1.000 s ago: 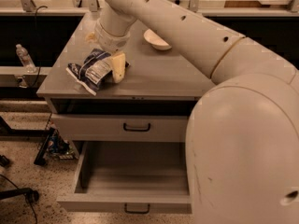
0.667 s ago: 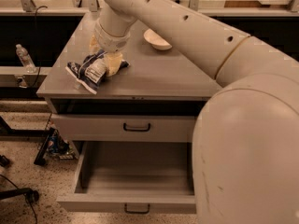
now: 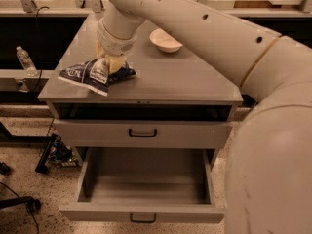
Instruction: Place blue chip bag into middle drawer
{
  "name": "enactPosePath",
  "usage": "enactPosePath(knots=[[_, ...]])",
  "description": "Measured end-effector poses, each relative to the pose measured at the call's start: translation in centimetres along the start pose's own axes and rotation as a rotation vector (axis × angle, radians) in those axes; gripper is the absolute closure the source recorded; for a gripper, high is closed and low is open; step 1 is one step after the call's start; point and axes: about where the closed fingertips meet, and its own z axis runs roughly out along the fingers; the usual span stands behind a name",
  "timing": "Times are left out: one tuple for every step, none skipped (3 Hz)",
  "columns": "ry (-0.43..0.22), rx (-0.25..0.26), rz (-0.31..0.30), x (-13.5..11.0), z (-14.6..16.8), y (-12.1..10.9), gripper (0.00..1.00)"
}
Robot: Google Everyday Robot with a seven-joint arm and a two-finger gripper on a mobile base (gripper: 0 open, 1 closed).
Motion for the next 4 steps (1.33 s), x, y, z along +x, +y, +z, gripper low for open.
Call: enactPosePath(knots=[[-0.018,0.008,-0.024,-2.4,-3.1,0.7,1.00],[-0.021,-0.009,-0.034,-2.7,-2.8,1.0,1.00],[-0.030,-0.041,-0.048,-4.7,-2.6,2.7,1.00],[-0.051,-0.075,-0.076,-9.6,-2.6,5.6,1.00]])
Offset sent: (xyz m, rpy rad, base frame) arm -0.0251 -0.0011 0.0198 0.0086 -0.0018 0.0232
